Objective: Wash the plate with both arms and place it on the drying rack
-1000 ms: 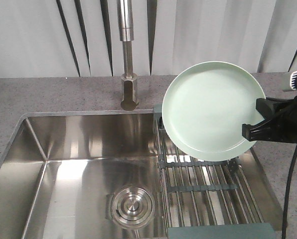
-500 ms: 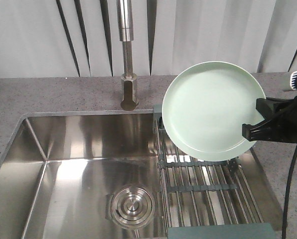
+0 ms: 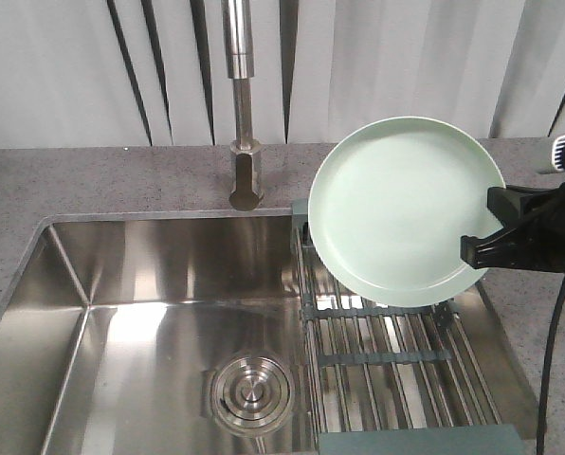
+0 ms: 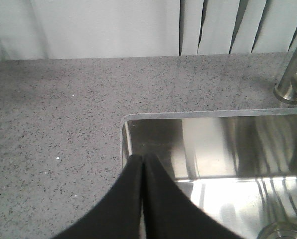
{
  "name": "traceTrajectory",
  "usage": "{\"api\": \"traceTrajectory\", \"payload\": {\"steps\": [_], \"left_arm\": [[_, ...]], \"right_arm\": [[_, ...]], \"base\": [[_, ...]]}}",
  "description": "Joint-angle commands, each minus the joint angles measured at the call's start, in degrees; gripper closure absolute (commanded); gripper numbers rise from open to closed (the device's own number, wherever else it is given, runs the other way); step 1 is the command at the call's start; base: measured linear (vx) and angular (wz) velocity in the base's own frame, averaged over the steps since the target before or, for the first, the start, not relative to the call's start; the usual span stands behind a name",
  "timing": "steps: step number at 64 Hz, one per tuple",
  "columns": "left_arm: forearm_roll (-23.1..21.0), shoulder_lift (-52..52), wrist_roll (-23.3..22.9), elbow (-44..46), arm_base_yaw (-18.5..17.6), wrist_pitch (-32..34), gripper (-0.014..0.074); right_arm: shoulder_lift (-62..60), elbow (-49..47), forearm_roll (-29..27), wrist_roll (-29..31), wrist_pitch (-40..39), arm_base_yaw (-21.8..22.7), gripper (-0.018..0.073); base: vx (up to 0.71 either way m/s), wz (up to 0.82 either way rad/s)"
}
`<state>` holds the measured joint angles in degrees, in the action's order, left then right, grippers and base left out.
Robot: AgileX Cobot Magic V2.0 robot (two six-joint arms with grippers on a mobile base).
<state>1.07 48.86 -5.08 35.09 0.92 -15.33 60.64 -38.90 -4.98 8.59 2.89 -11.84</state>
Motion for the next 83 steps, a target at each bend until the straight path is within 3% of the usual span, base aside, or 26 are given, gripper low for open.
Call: {"api": "traceTrajectory", "payload": {"steps": [1,16,25,46,54,71,83], "left_arm": [[0.1,0.7,-1.0,2.0,-0.2,4.4,0.0602],[0.1,1.0,-1.0,2.0,-0.2,4.2,0.0587],[0.2,1.0,-0.9,2.0,-0.2,4.6,0.0512],[0.1,1.0,-0.9,2.0,-0.2,4.1,0.0068],[-0.2,1.0,-1.4,2.0,-0.2,7.8,-0.0018],[-11.2,2.3,-1.3,2.0,-0.2,8.0,0.0013],[-20.1,10.9,-1.0,5.0,-0.2,-2.8,0.0047]], "right_arm": [[-1.1,-1.6,0.0,0.0,-4.6,0.3,0.0569],[-1.1,-1.6,0.0,0.0,-4.6,0.3,0.0569],[-1.1,-1.6,0.0,0.0,-4.6,0.3,0.0569],[-1.1,-1.6,0.0,0.0,-4.6,0.3,0.0569],[-1.1,-1.6,0.0,0.0,-4.6,0.3,0.0569],[-1.1,-1.6,0.0,0.0,-4.6,0.3,0.0569],[-1.1,-1.6,0.0,0.0,-4.6,0.3,0.0569]], "base": [[0.00,0.00],[0.00,0.00],[0.00,0.00],[0.00,0.00],[0.00,0.00],[0.00,0.00],[0.00,0.00]]}}
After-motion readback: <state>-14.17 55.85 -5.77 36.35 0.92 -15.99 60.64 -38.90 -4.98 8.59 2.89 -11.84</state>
